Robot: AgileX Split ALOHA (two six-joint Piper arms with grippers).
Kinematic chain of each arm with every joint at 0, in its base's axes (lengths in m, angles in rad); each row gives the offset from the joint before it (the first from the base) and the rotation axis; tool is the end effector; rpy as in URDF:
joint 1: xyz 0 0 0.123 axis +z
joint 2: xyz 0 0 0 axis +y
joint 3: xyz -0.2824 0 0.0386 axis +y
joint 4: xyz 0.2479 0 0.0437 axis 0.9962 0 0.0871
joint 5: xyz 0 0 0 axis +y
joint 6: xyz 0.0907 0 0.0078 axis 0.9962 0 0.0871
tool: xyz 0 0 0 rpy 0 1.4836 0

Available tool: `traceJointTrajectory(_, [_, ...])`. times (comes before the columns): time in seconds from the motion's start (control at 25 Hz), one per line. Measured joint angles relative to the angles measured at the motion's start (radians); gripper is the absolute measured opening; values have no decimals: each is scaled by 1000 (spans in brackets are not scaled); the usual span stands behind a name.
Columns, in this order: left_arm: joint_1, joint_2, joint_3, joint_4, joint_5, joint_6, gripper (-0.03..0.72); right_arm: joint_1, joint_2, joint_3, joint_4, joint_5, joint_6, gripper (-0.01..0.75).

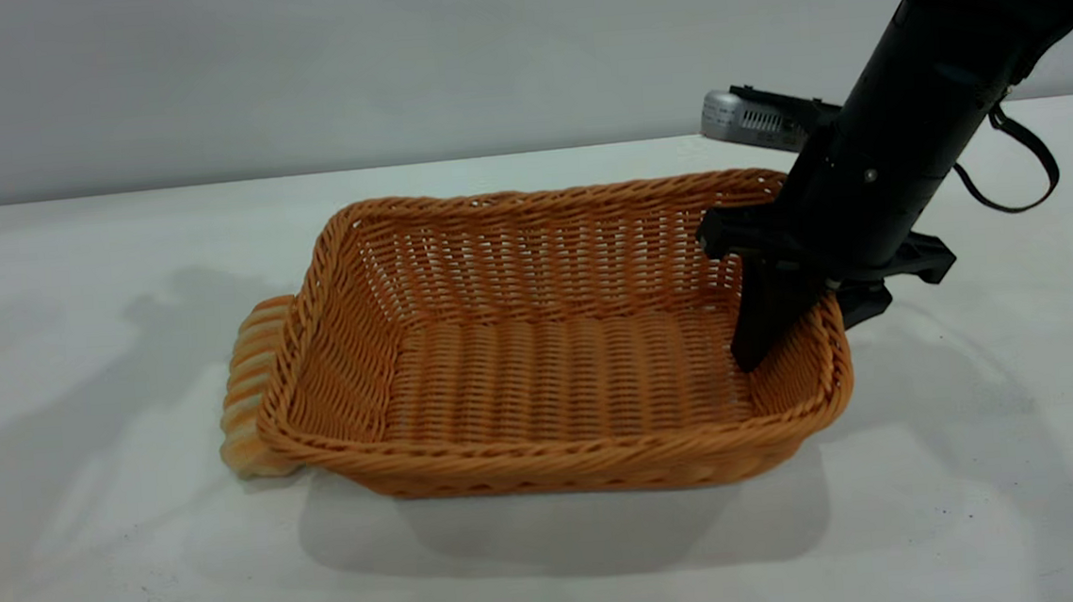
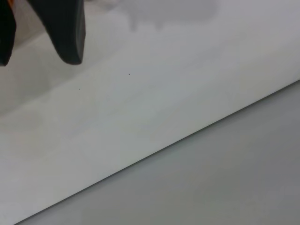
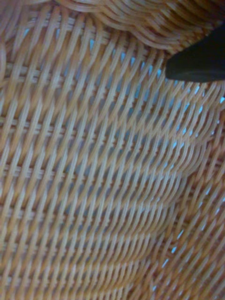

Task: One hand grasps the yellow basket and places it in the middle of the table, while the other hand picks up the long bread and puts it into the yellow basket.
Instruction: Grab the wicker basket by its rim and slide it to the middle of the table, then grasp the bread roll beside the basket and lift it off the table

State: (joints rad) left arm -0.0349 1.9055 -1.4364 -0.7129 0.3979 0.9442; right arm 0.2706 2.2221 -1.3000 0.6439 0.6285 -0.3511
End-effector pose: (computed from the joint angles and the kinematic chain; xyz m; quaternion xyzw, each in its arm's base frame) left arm 0.4369 -0.0384 0.2479 0.1906 0.8783 -0.0649 0.4336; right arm 0.3808 0.1390 0.0697 -0.0559 0.9770 0.1973 0.0589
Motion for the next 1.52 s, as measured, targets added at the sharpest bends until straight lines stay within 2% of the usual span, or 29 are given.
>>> traceJointTrajectory(0.44, [0,0,0,0,1,0,331,0,10,0,17,-11,-51,217])
traceJointTrajectory(0.64, [0,0,0,0,4,0,329,0,10,-2,28,-11,-54,391])
traceJointTrajectory(0.8, [0,0,0,0,5,0,329,0,8,-2,29,-11,-57,483])
traceJointTrajectory(1.2, [0,0,0,0,19,0,329,-3,-95,-53,-85,-5,-16,497])
traceJointTrajectory(1.52, [0,0,0,1,26,2,329,-80,-208,-53,-235,54,60,497])
